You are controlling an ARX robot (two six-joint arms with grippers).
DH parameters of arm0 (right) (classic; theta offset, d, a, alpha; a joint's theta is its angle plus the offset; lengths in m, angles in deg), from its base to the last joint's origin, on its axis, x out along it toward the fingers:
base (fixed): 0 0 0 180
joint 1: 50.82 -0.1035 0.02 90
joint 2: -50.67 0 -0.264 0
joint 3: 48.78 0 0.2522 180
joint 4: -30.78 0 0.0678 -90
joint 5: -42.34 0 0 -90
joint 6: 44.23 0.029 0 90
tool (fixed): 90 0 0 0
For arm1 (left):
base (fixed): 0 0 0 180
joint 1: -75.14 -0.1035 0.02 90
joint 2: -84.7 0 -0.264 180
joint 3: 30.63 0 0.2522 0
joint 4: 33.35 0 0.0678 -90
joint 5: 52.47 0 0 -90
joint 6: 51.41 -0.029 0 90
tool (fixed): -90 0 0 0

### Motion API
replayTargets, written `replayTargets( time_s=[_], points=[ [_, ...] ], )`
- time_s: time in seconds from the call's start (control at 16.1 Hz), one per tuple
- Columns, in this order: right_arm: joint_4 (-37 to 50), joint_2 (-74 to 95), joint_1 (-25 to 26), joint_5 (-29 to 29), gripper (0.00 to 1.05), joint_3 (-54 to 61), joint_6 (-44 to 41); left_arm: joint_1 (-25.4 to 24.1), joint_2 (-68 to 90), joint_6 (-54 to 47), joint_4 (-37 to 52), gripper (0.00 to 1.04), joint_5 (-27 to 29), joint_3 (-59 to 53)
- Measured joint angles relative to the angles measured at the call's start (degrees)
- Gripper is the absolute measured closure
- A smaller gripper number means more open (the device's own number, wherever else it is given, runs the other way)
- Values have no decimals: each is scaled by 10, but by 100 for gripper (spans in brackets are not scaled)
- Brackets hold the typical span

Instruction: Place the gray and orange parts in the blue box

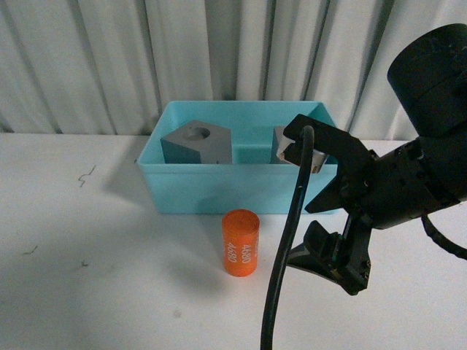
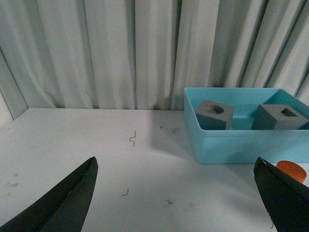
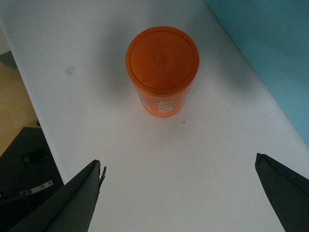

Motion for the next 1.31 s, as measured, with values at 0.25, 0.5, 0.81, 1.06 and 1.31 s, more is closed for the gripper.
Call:
replayTargets(
  time_s=[0.25, 0.5, 0.81, 1.06, 1.31],
  points=[
    [-5, 32, -22, 0, 6, -40, 0, 0, 0, 0, 0, 7, 0, 0],
    [-13, 60, -38, 0, 6, -71, 0, 0, 0, 0, 0, 7, 0, 0],
    [-17, 91, -52, -6, 6, -104, 0, 0, 0, 0, 0, 7, 0, 0],
    [-24, 119, -66, -10, 6, -139, 1, 0, 0, 0, 0, 7, 0, 0],
    [-34, 148, -75, -12, 6, -167, 1, 0, 0, 0, 0, 7, 0, 0]
  ],
)
